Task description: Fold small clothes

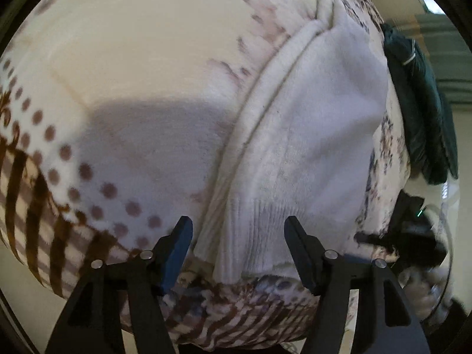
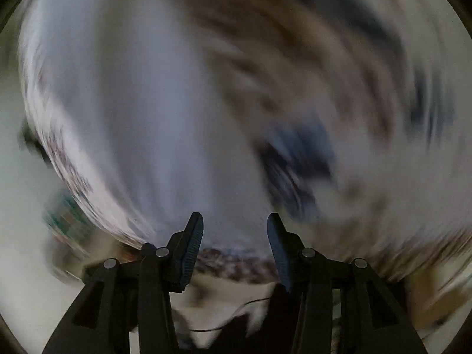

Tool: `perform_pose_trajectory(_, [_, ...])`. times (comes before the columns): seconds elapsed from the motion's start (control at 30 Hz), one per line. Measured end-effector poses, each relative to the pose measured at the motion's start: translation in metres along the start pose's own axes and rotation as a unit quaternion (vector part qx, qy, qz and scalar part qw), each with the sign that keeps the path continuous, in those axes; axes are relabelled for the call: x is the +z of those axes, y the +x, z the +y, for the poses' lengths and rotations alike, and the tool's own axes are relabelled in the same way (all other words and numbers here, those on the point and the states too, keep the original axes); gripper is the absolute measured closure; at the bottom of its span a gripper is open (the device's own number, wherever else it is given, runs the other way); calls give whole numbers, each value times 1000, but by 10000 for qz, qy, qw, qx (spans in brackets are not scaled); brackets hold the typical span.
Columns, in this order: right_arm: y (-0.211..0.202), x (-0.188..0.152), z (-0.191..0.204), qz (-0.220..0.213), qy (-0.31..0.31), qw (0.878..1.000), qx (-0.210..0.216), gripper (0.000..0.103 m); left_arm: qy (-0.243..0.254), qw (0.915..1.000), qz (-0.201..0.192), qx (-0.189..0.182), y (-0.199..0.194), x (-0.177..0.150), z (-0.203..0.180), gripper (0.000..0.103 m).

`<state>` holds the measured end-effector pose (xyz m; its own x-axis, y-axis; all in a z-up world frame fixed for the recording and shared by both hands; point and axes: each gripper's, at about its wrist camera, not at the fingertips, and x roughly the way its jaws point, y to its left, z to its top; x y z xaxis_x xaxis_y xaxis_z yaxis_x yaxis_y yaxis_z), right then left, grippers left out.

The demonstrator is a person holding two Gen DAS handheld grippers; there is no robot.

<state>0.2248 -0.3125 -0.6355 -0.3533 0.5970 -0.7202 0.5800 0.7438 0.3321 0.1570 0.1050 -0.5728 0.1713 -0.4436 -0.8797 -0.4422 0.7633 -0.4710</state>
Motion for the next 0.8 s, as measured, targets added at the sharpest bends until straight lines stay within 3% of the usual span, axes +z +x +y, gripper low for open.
perform_pose_trajectory(0.03, [18,-9,-41,-6,555,9964,642,56,35,10000,-3,59,1,-1,-2,41])
perform_pose_trajectory(0.07, [18,-9,-41,-6,555,9964,642,56,73,9999,1,124,3,-2,-3,41])
perform_pose_trajectory(0.1, [26,-12,-64,-123,900,9881,1245,56,97,9998,13,188,3,-4,-3,41])
perform_pose_trajectory(0.2, [29,-15,-78,-345,1051,9804,1627,57,166,9991,92,367,9,-8,-6,41])
perform_pose_trajectory(0.23, [29,-17,-82,-476,1053,9777,1754,83,185,9989,121,403,11,-8,-7,41])
perform_pose_trajectory(0.27, [27,-19,-82,-613,973,9773,1778,93,211,9988,139,430,12,-8,-10,41])
perform_pose_trajectory(0.33, [13,-35,-81,-999,707,9811,1499,94,259,9983,168,493,13,-10,-13,41])
perform_pose_trajectory(0.5, [2,-62,-73,-1126,334,9884,966,97,489,9967,64,646,11,-13,-19,46])
perform_pose_trajectory(0.57, [9,-78,-80,-1118,369,9920,455,98,514,9960,-7,737,11,-14,-18,87])
perform_pose_trajectory(0.63, [12,-82,-86,-1100,399,9926,336,98,489,9960,-59,750,11,-14,-16,96])
perform_pose_trajectory(0.7, [11,-92,-98,-1128,311,9931,41,98,476,9961,-176,721,4,-16,-13,97])
perform_pose_trajectory(0.8, [17,-98,-92,-1074,254,9939,12,99,499,9956,-438,666,-15,-16,-12,99])
